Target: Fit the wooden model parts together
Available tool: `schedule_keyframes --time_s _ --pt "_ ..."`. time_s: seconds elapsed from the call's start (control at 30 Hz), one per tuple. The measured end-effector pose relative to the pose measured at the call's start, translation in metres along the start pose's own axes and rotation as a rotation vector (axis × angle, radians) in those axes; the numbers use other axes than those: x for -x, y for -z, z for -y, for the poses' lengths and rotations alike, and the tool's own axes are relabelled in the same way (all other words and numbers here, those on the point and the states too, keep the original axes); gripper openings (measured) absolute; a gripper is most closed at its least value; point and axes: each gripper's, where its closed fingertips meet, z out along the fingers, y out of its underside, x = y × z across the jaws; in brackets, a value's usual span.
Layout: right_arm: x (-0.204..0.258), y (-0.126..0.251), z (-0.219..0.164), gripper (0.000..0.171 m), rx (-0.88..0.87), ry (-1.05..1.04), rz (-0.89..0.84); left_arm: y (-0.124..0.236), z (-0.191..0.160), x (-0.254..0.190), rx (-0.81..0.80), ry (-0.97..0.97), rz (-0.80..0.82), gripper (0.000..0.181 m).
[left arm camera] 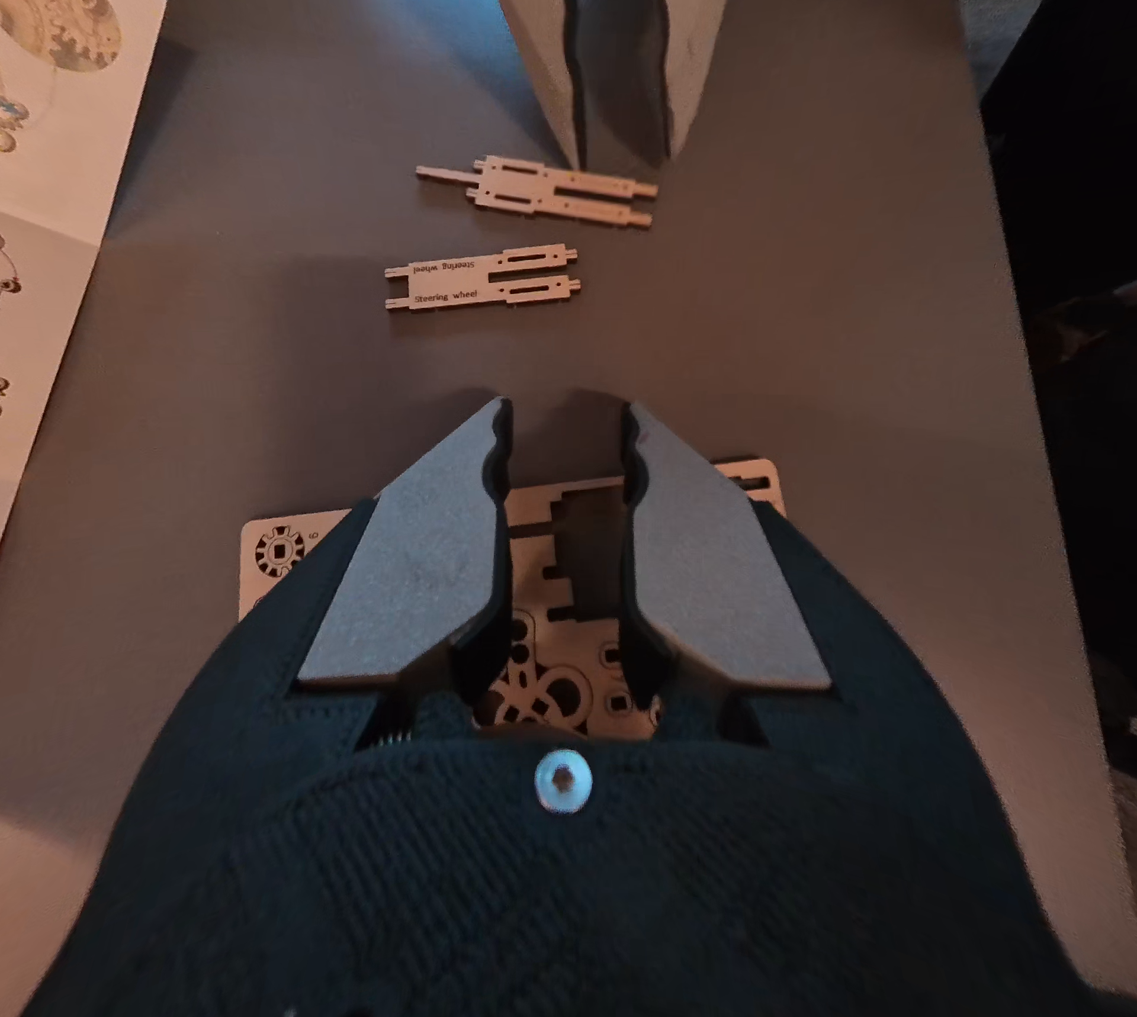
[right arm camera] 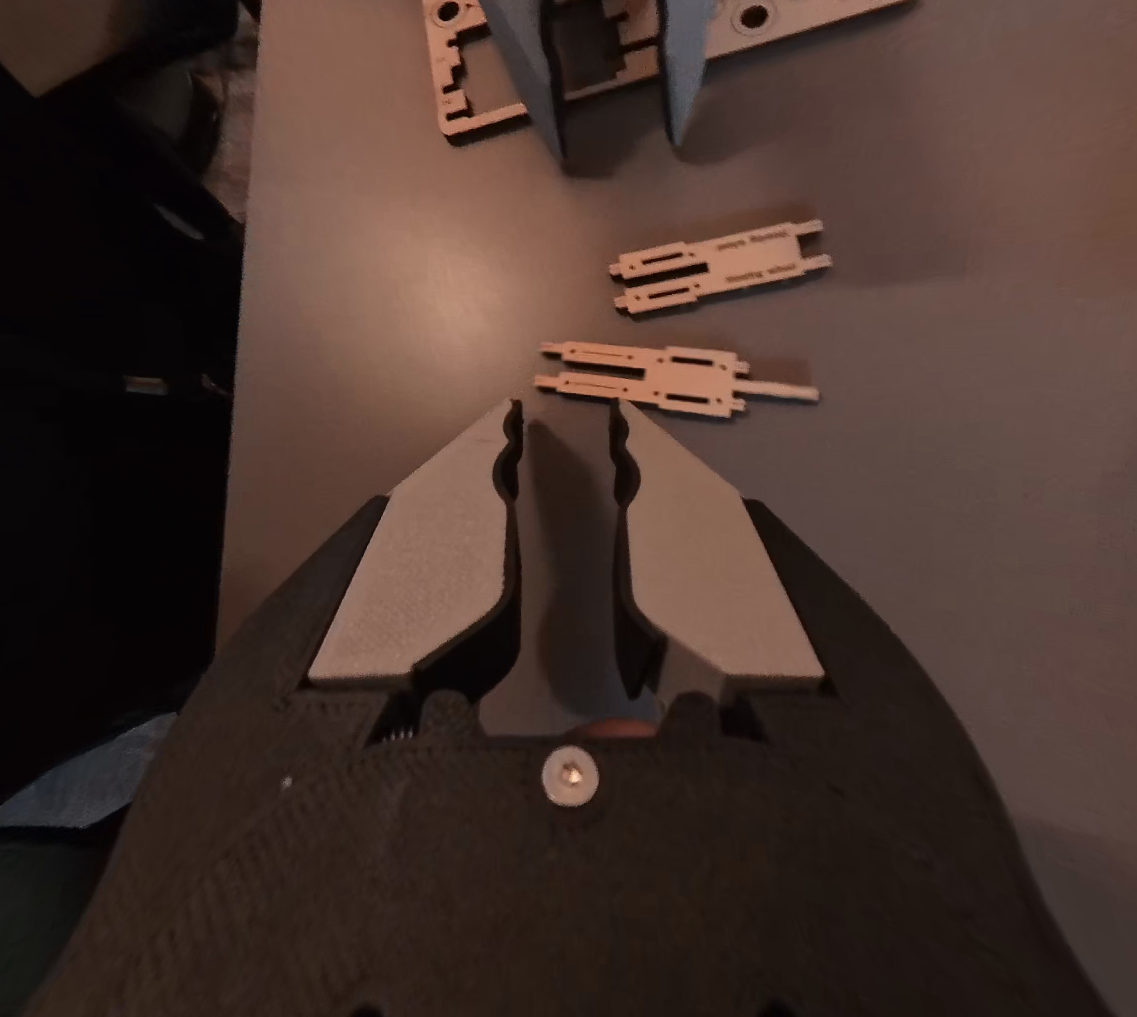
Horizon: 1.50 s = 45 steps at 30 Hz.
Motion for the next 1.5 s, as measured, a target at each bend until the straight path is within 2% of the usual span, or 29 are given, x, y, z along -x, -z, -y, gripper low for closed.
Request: schedule_keyframes --time_s 0.2,0.47,0.6,0.73,1.17,1.4,1.5 --pt "0.024 -0.011 0.02 0.026 -0.08 0.038 0.084 0.001 0.007 0.006 -0.039 -0.007 0.037 0.031" --pt "-0.014 0.03 0.037 0.026 -0.257 0.007 -0.093 -0.001 0.006 0.017 -0.036 0.02 0.099 0.033" --pt "-0.032 0.029 0.021 0.027 -0.209 0.043 -0.175 -0.002 0.006 0.018 -0.023 0.024 0.116 0.033" --pt "-0.036 0.022 0.01 0.03 -0.193 0.028 -0.143 0.001 0.013 0.019 -0.045 0.038 0.135 0.033" --pt "-0.049 0.025 0.009 0.039 -0.241 -0.075 -0.113 0.004 0.018 0.029 -0.063 0.133 0.19 0.032" --pt "-0.047 0.015 0.001 0.043 -0.167 -0.058 -0.132 0.002 0.017 0.031 -0.06 0.146 0.193 0.032" --pt "-0.042 0.013 -0.002 0.039 -0.142 -0.037 -0.118 0.001 0.017 0.031 -0.065 0.155 0.183 0.032"
